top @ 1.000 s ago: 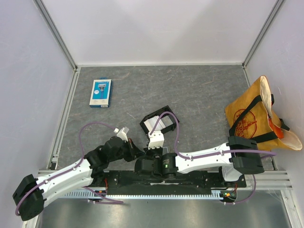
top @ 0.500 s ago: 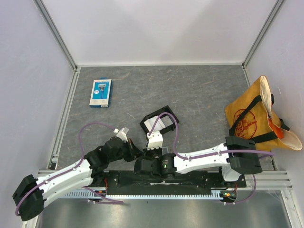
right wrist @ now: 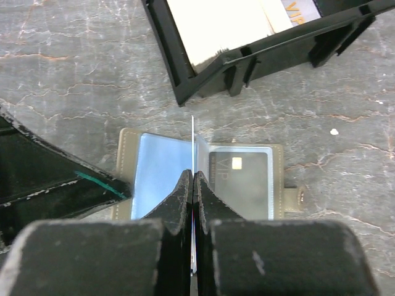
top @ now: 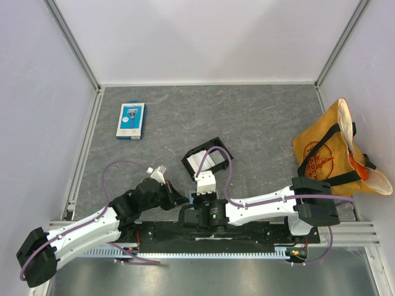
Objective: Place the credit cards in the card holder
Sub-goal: Turn over the card slot in the card holder.
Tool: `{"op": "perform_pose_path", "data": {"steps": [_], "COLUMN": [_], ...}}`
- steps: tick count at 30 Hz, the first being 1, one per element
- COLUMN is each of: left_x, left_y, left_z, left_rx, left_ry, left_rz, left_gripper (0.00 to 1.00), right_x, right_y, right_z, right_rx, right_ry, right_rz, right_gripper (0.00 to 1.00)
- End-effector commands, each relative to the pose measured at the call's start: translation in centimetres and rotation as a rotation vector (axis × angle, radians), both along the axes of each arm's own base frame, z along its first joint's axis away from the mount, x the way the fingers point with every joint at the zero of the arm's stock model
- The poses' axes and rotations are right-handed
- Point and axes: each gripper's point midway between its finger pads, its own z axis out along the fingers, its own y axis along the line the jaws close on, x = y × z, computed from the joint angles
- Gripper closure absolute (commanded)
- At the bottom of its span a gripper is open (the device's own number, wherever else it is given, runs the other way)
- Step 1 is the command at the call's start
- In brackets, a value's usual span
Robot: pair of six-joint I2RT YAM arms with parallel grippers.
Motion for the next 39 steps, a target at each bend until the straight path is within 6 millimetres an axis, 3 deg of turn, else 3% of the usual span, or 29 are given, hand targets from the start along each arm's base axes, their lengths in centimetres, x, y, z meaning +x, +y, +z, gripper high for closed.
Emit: {"op": "perform_pose_path", "data": {"steps": [1,8,16,23,39], "left_x": [0.2,0.1,-0.1,0.1,0.3], "left_y": [0.4,1.3,1.9,1.9,1.9], "left_z": [-0.4,-2.4,-4.5,-4.9,-4.7], "left_rx": [0.007,0.062,0.112,0.130,0.130], "left_ry": [0.015,0.041,0.078,0.091,0.092], "left_rz": [0.034,0.059,0.078,0.084,0.099], "left_gripper": [0.98,0.98,0.98,0.98,0.98], "right_x": [1.0,0.7,-0.9,-1.1,-0.1], "right_y": [-2.6,-5.7,-2.2,-0.5,-2.2], "right_z": [1.3,0.0,1.1,0.7,-4.1], "right_rx": [0.004,0.053,0.490,0.581,0.607], "right_ry": [-0.057,0.022,0.219,0.284,0.367], "right_rz": [-0.072,-0.092,0.136,0.215,0.135], "right_gripper": [1.00,1.00,1.00,1.00,1.00]}}
